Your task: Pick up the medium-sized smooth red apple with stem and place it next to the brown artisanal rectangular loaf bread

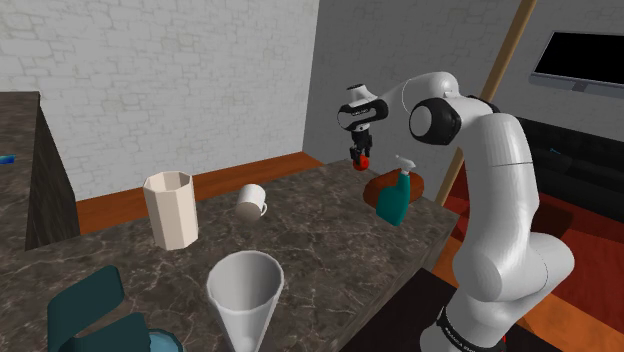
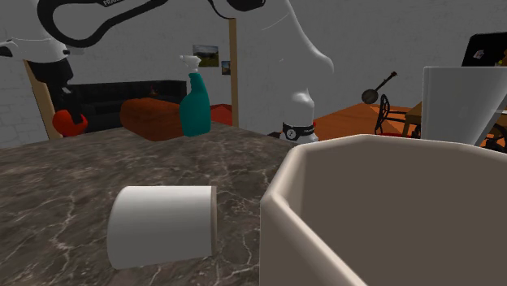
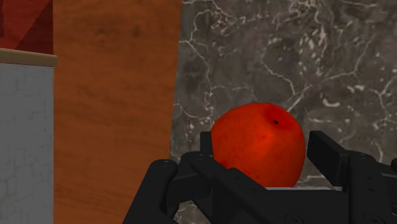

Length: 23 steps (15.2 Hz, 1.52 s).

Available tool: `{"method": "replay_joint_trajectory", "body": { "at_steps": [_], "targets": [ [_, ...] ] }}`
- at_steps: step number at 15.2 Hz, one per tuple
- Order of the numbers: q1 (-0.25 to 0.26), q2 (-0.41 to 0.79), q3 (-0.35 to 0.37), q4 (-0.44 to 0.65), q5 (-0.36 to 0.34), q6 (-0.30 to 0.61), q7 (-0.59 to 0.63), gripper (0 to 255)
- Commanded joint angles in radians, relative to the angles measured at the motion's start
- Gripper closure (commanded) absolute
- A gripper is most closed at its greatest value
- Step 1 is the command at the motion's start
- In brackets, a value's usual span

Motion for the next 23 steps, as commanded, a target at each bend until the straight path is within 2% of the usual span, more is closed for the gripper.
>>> {"method": "replay_joint_trajectory", "body": {
  "at_steps": [1, 5, 13, 14, 19, 23],
  "targets": [
    [-0.001, 0.006, -0.001, -0.016, -0.002, 0.022, 0.007, 255],
    [-0.001, 0.024, -0.002, -0.039, -0.007, 0.061, 0.021, 255],
    [-0.002, 0.024, -0.001, -0.039, -0.007, 0.061, 0.021, 255],
    [0.001, 0.016, -0.001, -0.051, -0.008, 0.064, 0.025, 0],
    [-0.002, 0.024, -0.001, -0.04, -0.007, 0.061, 0.021, 0],
    [0.02, -0.011, 0.006, 0.024, 0.001, -0.041, 0.012, 0]
  ]
}}
